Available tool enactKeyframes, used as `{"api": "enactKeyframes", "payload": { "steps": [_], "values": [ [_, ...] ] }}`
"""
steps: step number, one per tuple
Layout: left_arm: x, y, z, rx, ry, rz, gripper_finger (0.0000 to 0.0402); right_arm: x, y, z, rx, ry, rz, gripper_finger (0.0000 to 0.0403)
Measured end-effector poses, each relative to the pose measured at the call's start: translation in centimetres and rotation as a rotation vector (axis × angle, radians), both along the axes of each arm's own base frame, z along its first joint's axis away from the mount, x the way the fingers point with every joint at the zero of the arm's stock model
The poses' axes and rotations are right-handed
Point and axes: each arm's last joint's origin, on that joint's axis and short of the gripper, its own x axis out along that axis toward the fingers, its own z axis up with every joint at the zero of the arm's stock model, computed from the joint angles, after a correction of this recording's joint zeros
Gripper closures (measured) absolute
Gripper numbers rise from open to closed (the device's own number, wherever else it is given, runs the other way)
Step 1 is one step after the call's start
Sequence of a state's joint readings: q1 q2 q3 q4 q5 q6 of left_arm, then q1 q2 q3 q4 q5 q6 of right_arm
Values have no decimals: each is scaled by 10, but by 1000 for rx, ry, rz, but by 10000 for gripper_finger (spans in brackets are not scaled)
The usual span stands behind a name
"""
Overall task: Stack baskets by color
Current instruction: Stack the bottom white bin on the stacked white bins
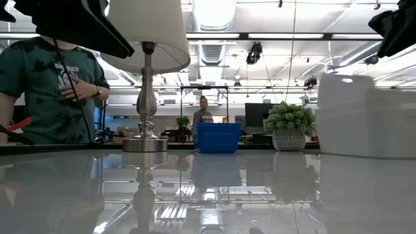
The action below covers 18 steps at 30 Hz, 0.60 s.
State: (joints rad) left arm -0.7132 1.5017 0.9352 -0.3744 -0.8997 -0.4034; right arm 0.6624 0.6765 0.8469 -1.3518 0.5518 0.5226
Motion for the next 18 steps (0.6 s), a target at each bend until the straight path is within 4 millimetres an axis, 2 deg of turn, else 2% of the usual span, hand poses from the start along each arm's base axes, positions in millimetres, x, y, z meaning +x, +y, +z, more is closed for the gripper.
{"api": "enactKeyframes", "payload": {
  "steps": [6,12,15,18],
  "values": [
    [0,1,0,14,-12,13,260,1,1,7,25,-30,-1,302],
    [0,1,0,16,-13,15,260,4,2,20,57,-119,-23,301],
    [0,1,0,16,-13,18,260,5,-2,25,28,-269,-183,312],
    [2,3,0,19,-15,28,260,9,-3,26,99,-394,-388,328]
  ]
}}
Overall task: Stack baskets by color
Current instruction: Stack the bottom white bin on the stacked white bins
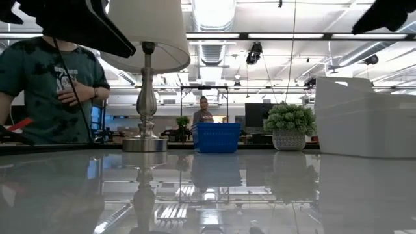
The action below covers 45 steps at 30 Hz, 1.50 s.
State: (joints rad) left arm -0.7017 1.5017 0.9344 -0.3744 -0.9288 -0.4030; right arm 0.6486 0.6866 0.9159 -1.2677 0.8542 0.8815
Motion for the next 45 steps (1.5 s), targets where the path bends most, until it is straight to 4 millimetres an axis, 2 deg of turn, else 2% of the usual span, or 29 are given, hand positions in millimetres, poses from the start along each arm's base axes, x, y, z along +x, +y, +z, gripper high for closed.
{"api": "enactKeyframes", "payload": {
  "steps": [3,6,13,17,20,26,35,45],
  "values": [
    [3,3,1,61,5,0,260,9,4,3,155,-54,-130,341],
    [7,7,4,172,-2,1,260,25,13,4,227,-15,-164,340],
    [14,16,11,428,6,54,260,57,20,0,196,65,-252,282],
    [16,21,11,470,15,95,260,75,14,-10,163,137,-369,249],
    [17,24,10,495,33,93,260,85,3,-17,131,202,-472,237],
    [17,26,12,510,43,94,260,102,-13,-24,88,294,-589,244],
    [16,27,14,534,54,87,260,110,-32,-34,54,339,-694,269],
    [16,27,14,541,57,86,260,122,-35,-55,47,361,-726,271]
  ]
}}
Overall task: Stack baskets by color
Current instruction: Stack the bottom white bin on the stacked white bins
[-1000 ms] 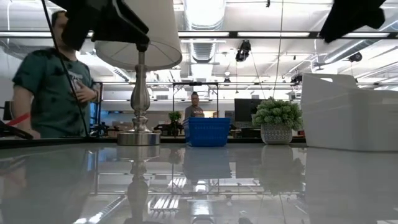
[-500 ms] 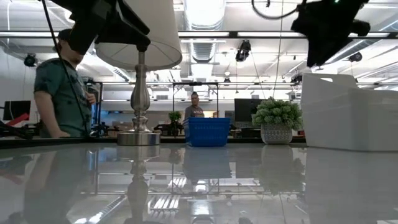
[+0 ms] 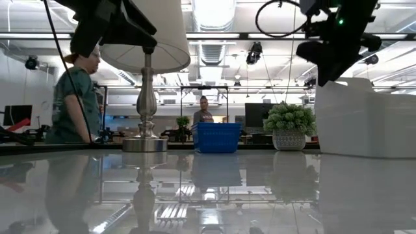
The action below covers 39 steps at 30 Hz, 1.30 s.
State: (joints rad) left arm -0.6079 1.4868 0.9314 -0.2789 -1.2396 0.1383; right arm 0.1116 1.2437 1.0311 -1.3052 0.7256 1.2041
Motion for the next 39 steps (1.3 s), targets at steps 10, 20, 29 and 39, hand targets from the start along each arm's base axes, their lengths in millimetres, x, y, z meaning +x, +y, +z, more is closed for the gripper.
{"api": "enactKeyframes", "payload": {
  "steps": [10,20,29,39],
  "values": [
    [0,0,0,-2,-3,0,260,10,0,-22,-14,66,-4,307],
    [0,0,1,-6,-8,0,260,9,0,-18,-3,23,-34,390],
    [0,0,1,-7,-9,0,260,8,-2,19,53,5,36,394],
    [0,0,1,-14,-15,2,260,9,-30,52,306,128,147,394]
  ]
}}
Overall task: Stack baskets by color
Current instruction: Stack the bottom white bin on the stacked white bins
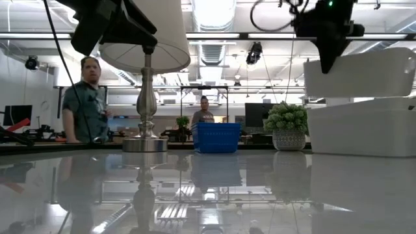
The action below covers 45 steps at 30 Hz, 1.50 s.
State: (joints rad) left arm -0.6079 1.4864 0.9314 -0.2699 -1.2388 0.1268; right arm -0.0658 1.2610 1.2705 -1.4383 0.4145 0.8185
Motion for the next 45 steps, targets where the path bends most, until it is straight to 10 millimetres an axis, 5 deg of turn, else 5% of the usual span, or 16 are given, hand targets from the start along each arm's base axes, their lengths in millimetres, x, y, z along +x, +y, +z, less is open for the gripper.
{"api": "enactKeyframes", "payload": {
  "steps": [8,31,38,45],
  "values": [
    [0,0,0,-10,-9,3,260,-10,-29,-19,101,87,-54,394],
    [0,0,0,-11,-9,3,260,0,-31,-70,138,-37,-21,378],
    [0,0,0,-11,-9,3,260,2,-31,-64,147,-38,-14,311],
    [0,0,0,-11,-9,3,260,2,-31,-34,154,-21,12,266]
  ]
}}
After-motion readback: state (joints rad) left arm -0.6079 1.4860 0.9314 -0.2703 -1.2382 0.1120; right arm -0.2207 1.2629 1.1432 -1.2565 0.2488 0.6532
